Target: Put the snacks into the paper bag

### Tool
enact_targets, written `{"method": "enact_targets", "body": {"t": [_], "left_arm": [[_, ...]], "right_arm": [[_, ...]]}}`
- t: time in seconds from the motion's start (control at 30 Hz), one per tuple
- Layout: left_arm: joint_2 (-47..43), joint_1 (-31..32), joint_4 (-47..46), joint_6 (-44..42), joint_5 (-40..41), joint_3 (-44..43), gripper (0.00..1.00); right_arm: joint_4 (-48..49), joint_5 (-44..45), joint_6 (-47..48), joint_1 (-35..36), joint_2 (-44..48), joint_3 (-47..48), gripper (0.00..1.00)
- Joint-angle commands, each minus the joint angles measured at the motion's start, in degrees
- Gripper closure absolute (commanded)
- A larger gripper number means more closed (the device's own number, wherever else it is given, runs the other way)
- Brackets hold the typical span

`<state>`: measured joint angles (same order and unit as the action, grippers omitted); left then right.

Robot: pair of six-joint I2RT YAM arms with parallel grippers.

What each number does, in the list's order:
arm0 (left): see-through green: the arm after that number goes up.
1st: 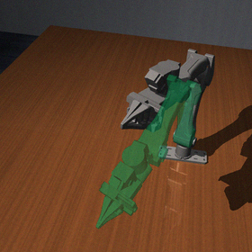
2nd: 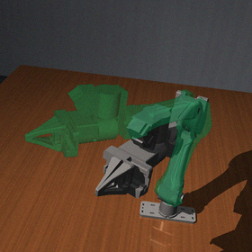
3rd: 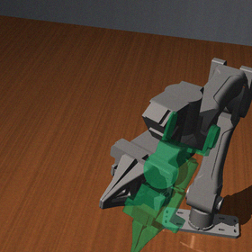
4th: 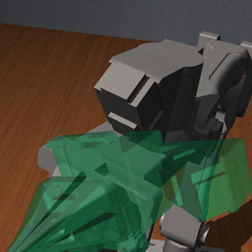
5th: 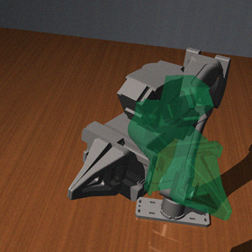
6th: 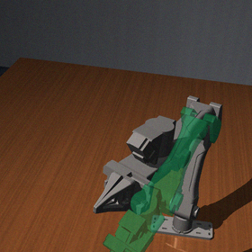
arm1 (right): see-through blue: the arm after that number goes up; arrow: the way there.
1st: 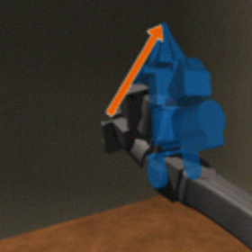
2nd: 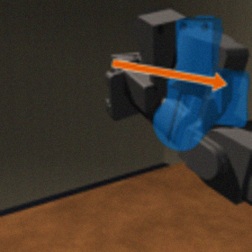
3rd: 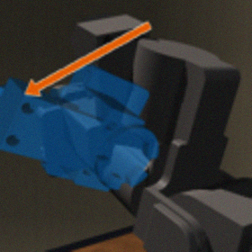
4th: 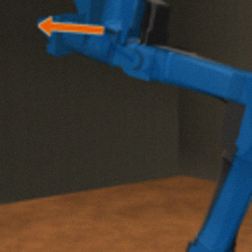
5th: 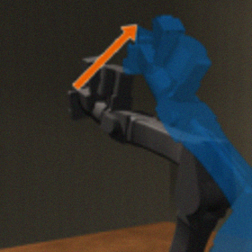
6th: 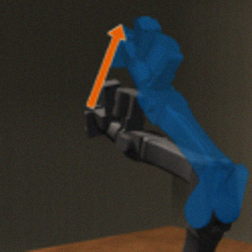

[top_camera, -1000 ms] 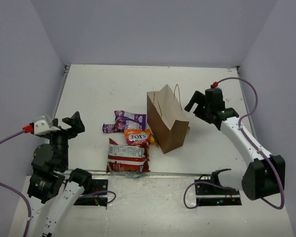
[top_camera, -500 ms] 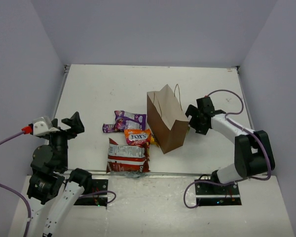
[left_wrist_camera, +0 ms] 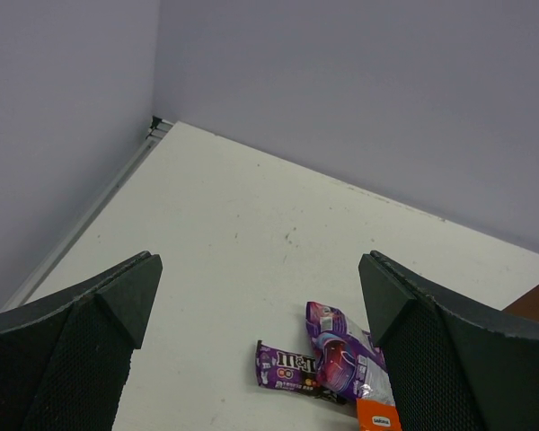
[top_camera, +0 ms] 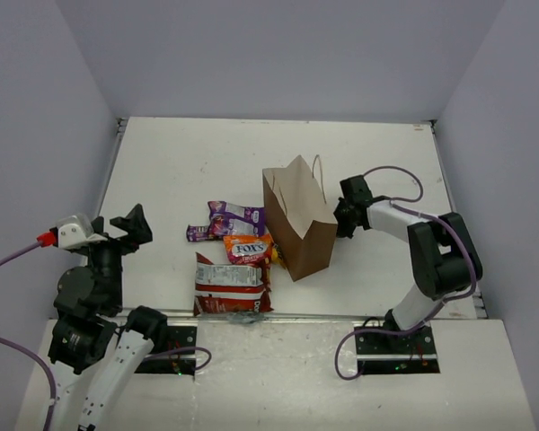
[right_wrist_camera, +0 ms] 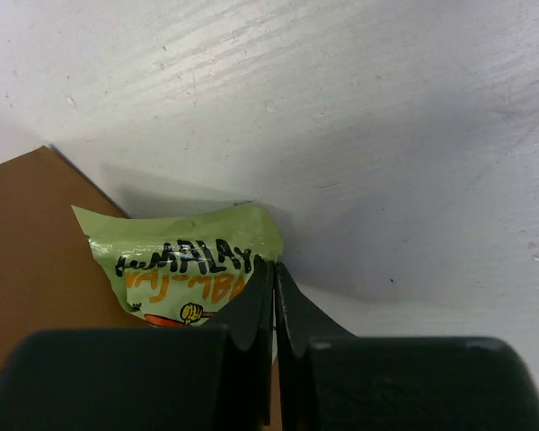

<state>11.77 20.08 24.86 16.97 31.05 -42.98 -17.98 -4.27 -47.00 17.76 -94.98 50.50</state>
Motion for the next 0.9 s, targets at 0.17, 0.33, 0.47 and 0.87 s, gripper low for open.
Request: {"method": "enact_targets", "body": {"t": [0.17,0.33,0.47,0.87], "left_arm": [[-0.9,0.4,-1.1,-0.1,-0.4,-1.1,0.00],[-0.8,0.3,-1.0,-0.1,-0.7,-1.1,0.00],[-1.0,0.3,-1.0,0.0,-0.6,-1.2,0.00],[0.1,0.3,-1.0,0.1,-0.9,-1.4,0.00]], "right_arm": [[-1.2,6.6,-3.1,0.7,11.5,-6.8,1.00],[-9.2,14.8,-1.8,0.7,26.5,-7.3,1.00],[-15.5,17.5,-0.3,0.8,40.4,-5.6,1.00],[-26.4,18.8,6.7,0.8,54.2,14.3,1.00]]}}
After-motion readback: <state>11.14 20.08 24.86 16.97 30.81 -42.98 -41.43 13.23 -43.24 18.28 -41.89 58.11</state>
